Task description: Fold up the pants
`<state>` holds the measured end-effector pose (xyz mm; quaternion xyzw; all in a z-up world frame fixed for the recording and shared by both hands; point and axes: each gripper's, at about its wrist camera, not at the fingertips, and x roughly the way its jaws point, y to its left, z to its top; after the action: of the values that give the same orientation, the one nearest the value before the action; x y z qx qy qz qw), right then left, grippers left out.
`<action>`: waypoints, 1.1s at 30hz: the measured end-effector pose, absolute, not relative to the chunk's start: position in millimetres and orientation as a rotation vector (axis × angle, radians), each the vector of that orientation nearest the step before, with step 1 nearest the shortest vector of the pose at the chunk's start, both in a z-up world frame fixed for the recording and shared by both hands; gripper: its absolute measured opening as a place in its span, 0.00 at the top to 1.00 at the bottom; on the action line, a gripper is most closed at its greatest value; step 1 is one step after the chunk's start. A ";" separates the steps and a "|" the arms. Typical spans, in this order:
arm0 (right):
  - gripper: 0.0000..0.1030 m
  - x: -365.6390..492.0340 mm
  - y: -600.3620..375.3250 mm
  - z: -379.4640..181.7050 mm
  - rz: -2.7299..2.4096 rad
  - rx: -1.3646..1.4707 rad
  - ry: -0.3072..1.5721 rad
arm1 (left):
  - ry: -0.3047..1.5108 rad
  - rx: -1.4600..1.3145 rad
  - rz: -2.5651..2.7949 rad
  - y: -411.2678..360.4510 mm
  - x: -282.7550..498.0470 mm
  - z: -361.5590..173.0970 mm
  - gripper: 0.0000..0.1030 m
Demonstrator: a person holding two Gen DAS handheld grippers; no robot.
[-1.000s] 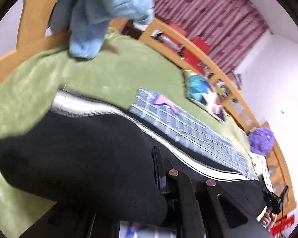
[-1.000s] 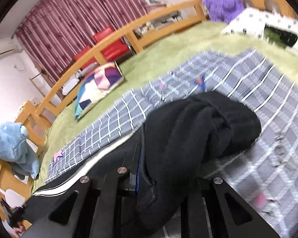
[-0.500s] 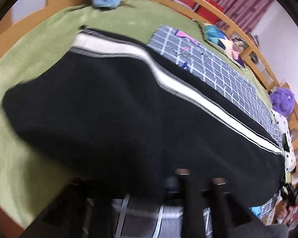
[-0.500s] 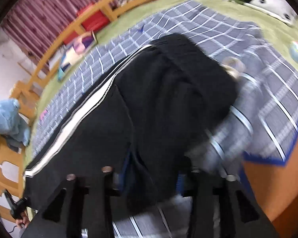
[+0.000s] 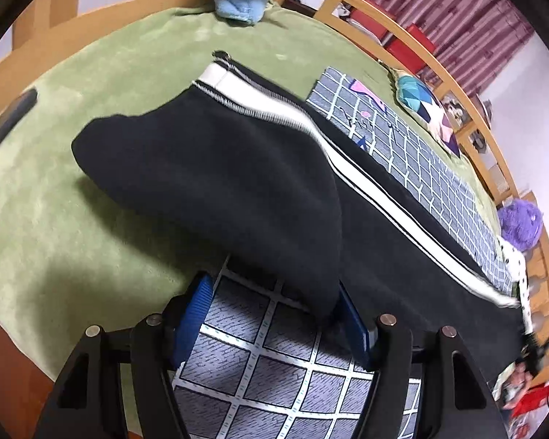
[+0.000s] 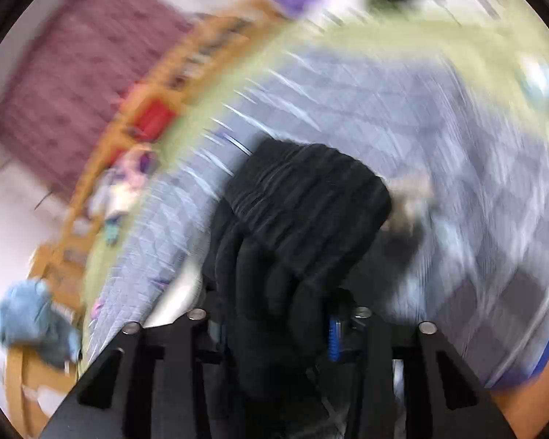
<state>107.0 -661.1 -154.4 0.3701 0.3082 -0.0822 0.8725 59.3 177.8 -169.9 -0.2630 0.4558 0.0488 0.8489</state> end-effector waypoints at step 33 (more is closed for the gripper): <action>0.38 133.3 -447.4 -84.5 -0.072 0.329 0.774 | 0.920 -0.259 0.081 219.4 225.3 -147.3 0.43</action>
<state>133.3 -447.4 -84.5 0.1596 0.3758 -0.0350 0.9122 225.3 219.4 -147.3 -0.1248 0.4428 0.0391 0.8871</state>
